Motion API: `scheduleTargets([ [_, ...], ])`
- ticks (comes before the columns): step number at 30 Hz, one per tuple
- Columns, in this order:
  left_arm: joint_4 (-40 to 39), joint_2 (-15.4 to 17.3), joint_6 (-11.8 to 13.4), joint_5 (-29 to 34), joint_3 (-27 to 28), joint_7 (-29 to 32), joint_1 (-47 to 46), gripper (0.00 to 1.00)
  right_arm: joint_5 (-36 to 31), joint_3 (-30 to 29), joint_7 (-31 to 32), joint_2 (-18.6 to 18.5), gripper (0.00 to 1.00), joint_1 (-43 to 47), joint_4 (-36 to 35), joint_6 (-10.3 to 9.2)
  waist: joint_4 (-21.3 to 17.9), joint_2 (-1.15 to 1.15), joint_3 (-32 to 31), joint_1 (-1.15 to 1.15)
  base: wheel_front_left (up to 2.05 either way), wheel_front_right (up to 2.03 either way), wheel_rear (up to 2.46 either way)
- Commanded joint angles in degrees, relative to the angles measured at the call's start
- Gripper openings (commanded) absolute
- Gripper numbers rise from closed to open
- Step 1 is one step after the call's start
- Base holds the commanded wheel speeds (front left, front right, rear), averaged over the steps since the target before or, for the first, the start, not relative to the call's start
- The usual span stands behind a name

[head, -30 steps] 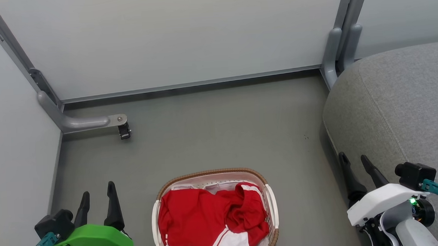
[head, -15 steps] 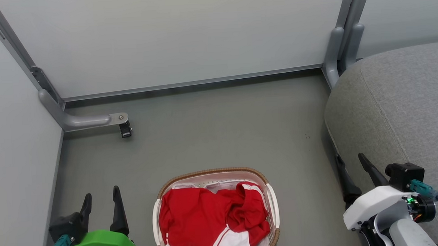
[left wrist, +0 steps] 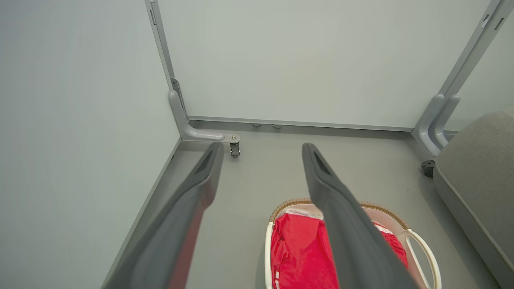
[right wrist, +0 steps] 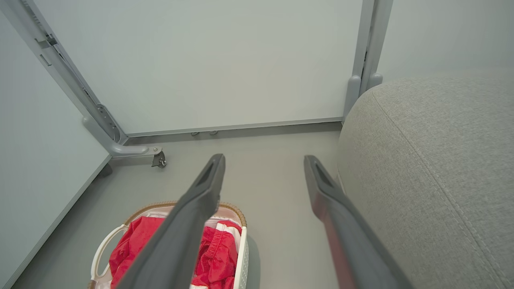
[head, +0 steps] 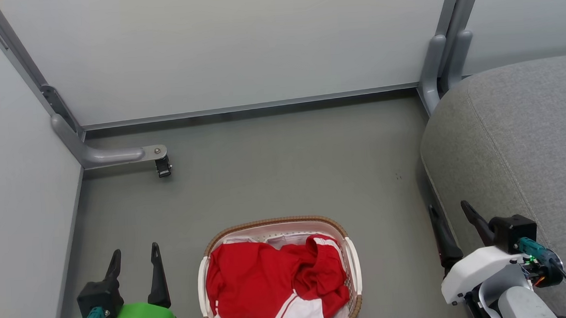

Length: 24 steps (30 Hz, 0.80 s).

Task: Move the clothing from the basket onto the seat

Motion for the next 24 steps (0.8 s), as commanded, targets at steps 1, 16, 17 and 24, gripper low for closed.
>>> scheduleTargets([
  [1,-0.3,-0.1,0.3,1.3,-0.1,-0.6,0.7,1.00,-1.5,-0.5,-0.7,-0.1,1.00,-0.7,0.0,0.00,0.0,0.00,0.0,0.00,0.00,0.00,0.00],
  [16,-0.8,-1.6,-0.4,7.0,2.1,-2.2,2.0,1.00,-8.9,-5.0,-2.3,1.2,1.00,0.5,-0.3,0.00,0.1,0.00,0.0,0.00,0.00,0.00,0.00],
  [17,-0.9,-1.8,-0.5,7.3,2.4,-2.4,2.1,1.00,-9.4,-5.2,-2.5,1.2,1.00,0.6,-0.3,0.00,0.1,0.00,0.0,0.00,0.00,0.00,0.00],
  [24,-0.7,-2.4,-1.9,11.0,2.1,-3.1,2.4,1.00,-12.1,-5.3,-3.1,1.4,1.00,0.8,-0.4,0.00,0.2,0.00,0.2,0.00,0.00,0.00,0.00],
])
